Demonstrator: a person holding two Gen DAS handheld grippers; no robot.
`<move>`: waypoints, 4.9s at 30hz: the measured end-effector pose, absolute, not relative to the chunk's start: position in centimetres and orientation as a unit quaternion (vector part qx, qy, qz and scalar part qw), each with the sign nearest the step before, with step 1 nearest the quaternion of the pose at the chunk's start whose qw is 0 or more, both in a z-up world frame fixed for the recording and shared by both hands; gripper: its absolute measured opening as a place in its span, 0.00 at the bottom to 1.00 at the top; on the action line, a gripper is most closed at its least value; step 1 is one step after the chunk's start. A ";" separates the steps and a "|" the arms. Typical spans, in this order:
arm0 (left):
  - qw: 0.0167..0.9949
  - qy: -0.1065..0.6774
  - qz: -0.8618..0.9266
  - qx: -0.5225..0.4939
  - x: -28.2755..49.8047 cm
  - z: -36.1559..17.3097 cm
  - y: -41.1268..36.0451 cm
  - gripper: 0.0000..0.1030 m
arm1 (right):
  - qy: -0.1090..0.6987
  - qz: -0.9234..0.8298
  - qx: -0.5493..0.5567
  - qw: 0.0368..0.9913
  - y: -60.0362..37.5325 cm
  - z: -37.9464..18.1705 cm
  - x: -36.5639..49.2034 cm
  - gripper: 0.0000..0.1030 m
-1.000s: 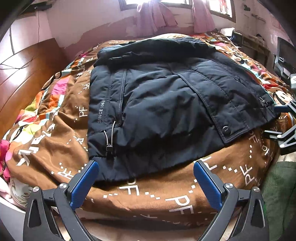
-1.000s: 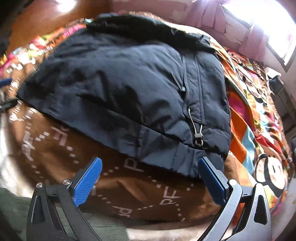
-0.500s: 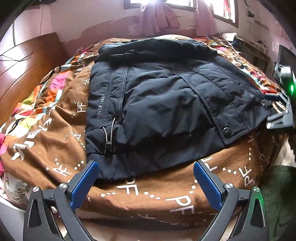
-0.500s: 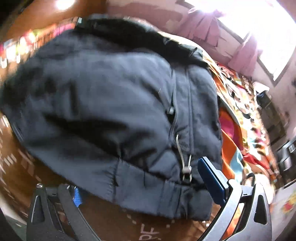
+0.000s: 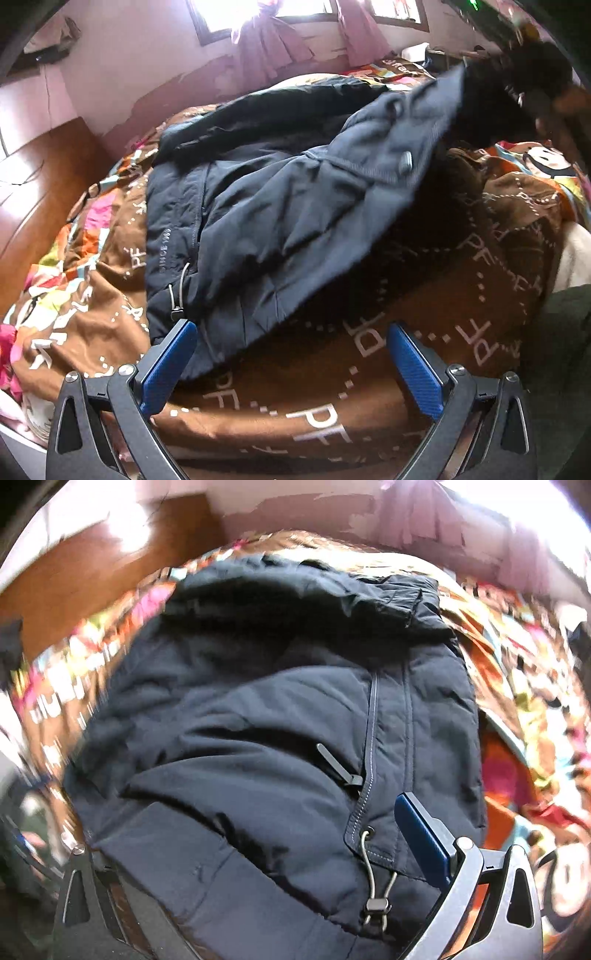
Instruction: Fold large clothes
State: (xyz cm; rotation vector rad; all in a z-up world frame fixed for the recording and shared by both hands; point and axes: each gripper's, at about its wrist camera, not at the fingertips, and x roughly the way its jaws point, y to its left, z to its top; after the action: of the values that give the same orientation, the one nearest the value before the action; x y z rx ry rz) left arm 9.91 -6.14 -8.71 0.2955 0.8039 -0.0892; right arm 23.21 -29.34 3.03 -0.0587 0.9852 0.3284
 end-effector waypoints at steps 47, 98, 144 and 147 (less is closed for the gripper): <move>0.932 0.225 0.157 0.236 13.1 -3.4 -5.0 0.83 | 0.415 -0.026 -0.236 0.878 -30.1 -3.7 17.2 0.90; 0.959 0.062 0.143 0.238 -1.6 11.8 -3.3 0.06 | 0.085 0.107 0.049 0.989 -29.9 16.6 -1.4 0.08; 0.926 0.354 0.057 0.120 37.0 -0.3 0.9 0.08 | 0.310 0.074 -0.004 0.948 -27.9 4.0 37.8 0.08; 0.928 0.356 0.041 0.100 36.6 -0.1 1.5 0.11 | 0.325 0.078 0.011 0.943 -28.2 3.0 38.5 0.09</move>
State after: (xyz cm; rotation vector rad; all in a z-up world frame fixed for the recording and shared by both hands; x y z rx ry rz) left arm 36.64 1.53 -0.08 0.2039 0.7292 0.0838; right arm 38.52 -28.23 3.02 0.0223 0.6617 0.1593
